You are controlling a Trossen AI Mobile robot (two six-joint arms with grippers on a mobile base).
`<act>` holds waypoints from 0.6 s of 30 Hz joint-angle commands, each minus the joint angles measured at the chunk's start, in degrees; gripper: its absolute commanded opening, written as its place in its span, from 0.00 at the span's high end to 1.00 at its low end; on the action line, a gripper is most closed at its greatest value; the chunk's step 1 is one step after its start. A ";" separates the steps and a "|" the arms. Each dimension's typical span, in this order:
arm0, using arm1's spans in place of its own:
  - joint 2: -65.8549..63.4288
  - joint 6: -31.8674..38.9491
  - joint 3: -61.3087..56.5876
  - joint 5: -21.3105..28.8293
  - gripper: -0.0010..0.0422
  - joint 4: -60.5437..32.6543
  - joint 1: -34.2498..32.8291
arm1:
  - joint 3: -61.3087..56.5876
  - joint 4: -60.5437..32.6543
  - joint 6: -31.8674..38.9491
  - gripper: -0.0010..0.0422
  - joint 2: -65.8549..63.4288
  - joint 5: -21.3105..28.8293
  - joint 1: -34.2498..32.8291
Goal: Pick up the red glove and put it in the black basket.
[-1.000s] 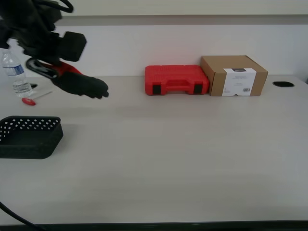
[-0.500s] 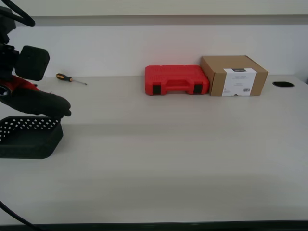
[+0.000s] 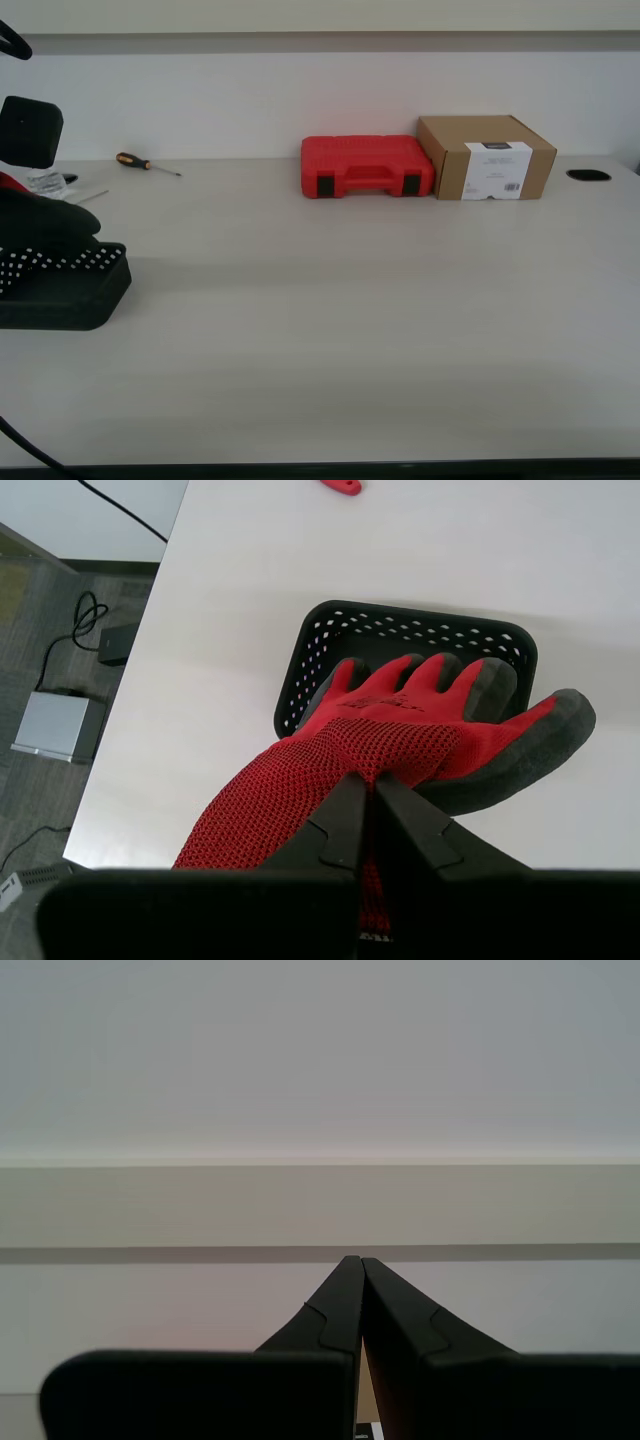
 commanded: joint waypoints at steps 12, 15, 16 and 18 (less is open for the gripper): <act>0.04 0.15 0.11 0.00 0.98 0.22 0.00 | 0.02 1.77 -3.15 0.14 -0.02 -4.26 0.61; 0.04 0.15 0.11 0.00 0.98 0.22 -0.02 | 0.02 2.19 -2.62 0.50 -0.02 -2.75 0.63; 0.04 0.15 0.11 0.00 0.98 0.22 0.00 | 0.02 2.32 -2.40 0.63 -0.02 -1.75 0.63; 0.04 0.15 0.11 0.00 0.98 0.22 0.00 | 0.02 2.62 -1.90 0.75 -0.02 -0.28 0.66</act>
